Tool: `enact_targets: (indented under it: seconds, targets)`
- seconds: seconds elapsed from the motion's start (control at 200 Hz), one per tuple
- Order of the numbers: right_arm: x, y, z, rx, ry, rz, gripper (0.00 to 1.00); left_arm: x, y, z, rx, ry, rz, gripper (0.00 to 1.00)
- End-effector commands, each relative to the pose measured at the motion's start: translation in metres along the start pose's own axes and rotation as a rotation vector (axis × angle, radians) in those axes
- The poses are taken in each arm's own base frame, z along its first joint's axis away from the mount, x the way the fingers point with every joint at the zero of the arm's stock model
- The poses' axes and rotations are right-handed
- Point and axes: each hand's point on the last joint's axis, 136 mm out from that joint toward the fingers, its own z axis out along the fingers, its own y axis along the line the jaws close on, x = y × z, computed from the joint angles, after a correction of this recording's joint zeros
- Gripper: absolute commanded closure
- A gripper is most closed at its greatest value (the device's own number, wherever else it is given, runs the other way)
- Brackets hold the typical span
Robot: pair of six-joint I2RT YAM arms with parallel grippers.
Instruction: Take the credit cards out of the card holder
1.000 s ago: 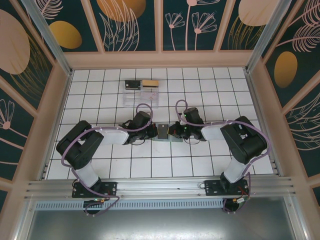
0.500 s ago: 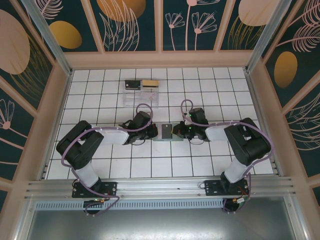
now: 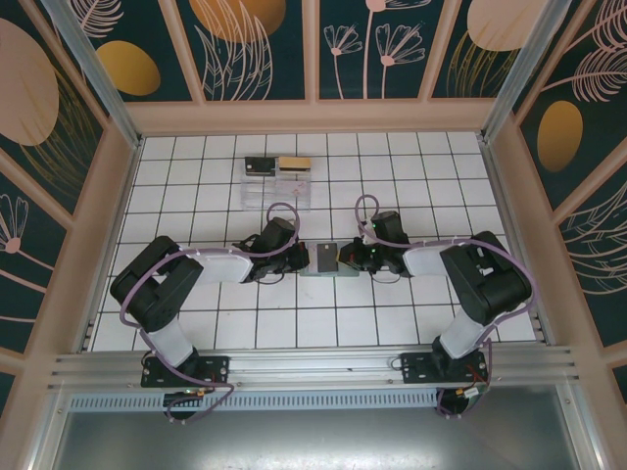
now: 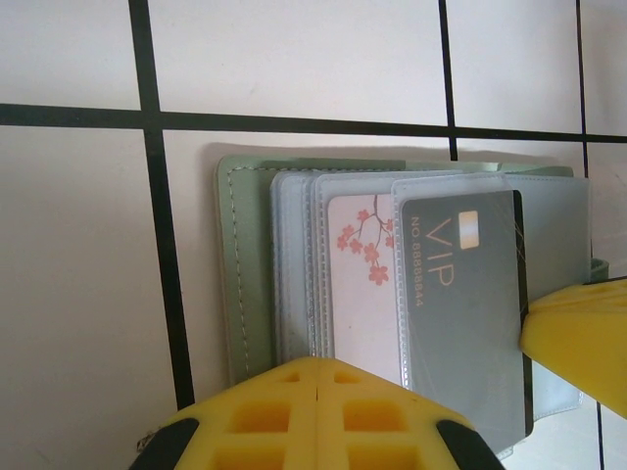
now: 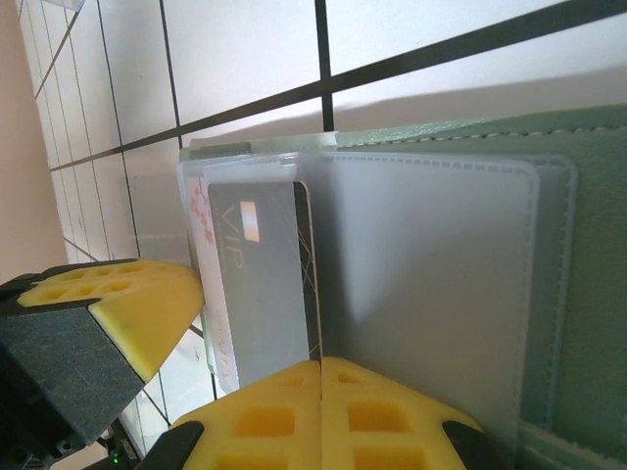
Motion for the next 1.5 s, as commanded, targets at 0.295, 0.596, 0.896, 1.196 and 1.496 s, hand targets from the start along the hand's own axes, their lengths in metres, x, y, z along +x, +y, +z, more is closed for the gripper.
enact_targets:
  seconds: [0.295,0.596,0.896,1.196,1.496]
  targets:
    - [-0.003,-0.014,0.005,0.035,0.008,0.006,1.0,0.014,0.016,0.0,-0.065,0.061,-0.007,1.0]
    - [-0.001,-0.023,0.001,0.05,0.005,0.017,1.0,0.014,0.015,0.001,-0.062,0.061,-0.006,1.0]
    - [-0.001,-0.022,0.0,0.043,0.001,0.017,0.99,0.015,0.015,0.0,-0.06,0.063,-0.006,1.0]
    - [0.0,0.001,0.013,0.023,0.033,-0.039,0.95,0.014,0.012,0.001,-0.049,0.064,-0.004,1.0]
    - [-0.005,-0.007,0.009,0.049,0.027,-0.032,0.94,0.017,0.015,0.002,-0.054,0.071,0.001,1.0]
